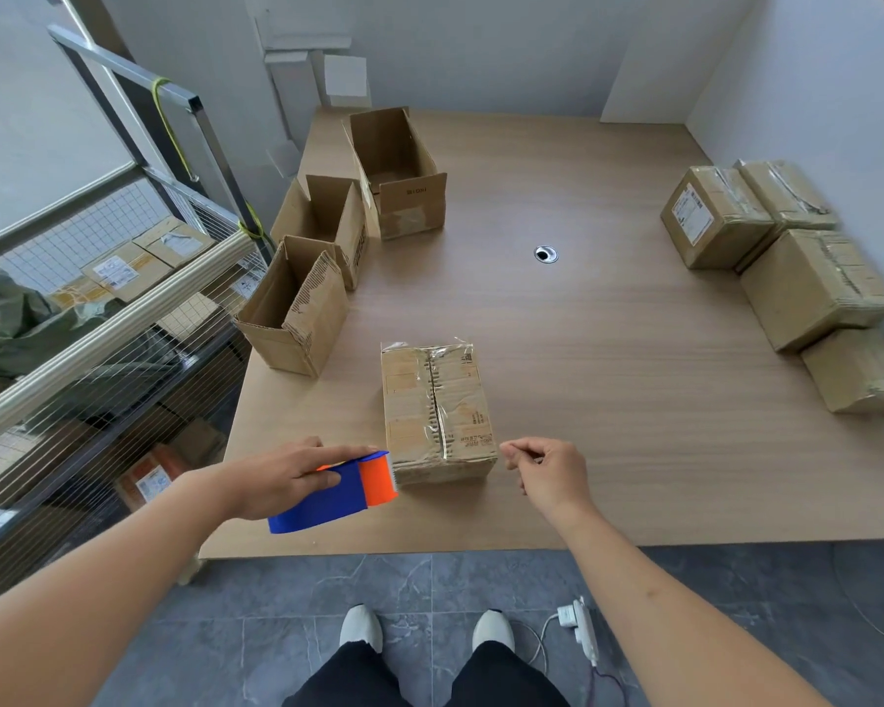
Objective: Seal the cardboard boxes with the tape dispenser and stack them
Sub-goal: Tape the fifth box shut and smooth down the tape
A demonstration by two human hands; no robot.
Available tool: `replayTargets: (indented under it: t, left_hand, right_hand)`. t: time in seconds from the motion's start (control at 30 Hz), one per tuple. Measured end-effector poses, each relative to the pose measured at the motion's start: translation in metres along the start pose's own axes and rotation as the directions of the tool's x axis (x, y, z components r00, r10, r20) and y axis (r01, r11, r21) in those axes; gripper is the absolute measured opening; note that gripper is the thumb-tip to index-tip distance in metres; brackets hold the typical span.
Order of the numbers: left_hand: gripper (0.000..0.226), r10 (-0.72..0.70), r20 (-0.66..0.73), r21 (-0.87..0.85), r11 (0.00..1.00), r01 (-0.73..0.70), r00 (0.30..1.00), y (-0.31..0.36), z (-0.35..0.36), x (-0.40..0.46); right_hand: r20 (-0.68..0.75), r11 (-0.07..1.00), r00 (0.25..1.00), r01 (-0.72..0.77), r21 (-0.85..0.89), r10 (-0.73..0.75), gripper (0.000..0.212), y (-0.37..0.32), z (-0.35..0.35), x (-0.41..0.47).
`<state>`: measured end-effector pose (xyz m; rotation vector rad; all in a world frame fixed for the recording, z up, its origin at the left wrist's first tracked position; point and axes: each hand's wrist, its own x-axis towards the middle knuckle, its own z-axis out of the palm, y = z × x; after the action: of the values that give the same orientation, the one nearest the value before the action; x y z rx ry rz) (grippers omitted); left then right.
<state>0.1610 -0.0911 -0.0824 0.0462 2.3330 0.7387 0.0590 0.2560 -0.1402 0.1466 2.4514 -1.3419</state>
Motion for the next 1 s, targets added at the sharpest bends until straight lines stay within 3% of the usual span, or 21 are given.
replayTargets:
  t: [0.27,0.33,0.43,0.53,0.6,0.63,0.7,0.77,1.0]
  left_hand:
    - [0.046,-0.061,-0.009,0.015,0.998,0.061,0.998,-0.007,0.005,0.03]
    - [0.048,-0.07,-0.006,0.017,0.997,0.07,0.998,-0.01,0.005,0.034]
    - [0.048,-0.076,0.004,0.007,0.997,0.076,0.997,-0.007,0.004,0.037]
    - [0.048,-0.076,-0.001,0.004,0.997,0.076,0.997,-0.002,0.004,0.038]
    - [0.047,-0.074,0.0,-0.021,0.997,0.074,0.997,-0.001,0.005,0.04]
    - [0.047,-0.072,0.002,-0.036,0.997,0.072,0.997,0.0,0.005,0.041]
    - [0.047,-0.058,0.005,-0.074,0.996,0.058,0.998,0.005,0.008,0.045]
    - [0.049,-0.031,-0.004,-0.13,0.991,0.03,1.0,0.006,0.012,0.048]
    - [0.052,0.02,0.034,-0.314,0.949,-0.008,0.999,-0.019,0.02,0.04]
  right_hand:
    - [0.035,0.998,0.999,0.002,-0.067,0.001,0.019,0.016,0.017,0.022]
    - [0.091,0.985,0.996,0.025,-0.173,-0.009,0.021,0.015,0.023,0.024]
    - [0.16,0.892,0.987,0.098,-0.442,-0.028,0.046,0.0,0.035,0.024]
    - [0.044,0.798,0.998,0.059,-0.6,-0.041,0.051,-0.014,0.037,0.025]
    - [-0.065,0.773,0.98,0.106,-0.626,-0.187,0.054,-0.023,0.038,0.026]
    - [-0.057,0.747,0.947,0.211,-0.63,-0.315,0.052,-0.026,0.042,0.025]
    - [0.156,0.636,0.864,0.464,-0.617,-0.479,0.048,-0.025,0.062,0.021]
    - [0.369,0.539,0.81,0.58,-0.61,-0.455,0.059,-0.016,0.083,0.018]
    - [0.423,0.482,0.825,0.563,-0.671,-0.376,0.065,-0.004,0.09,0.027]
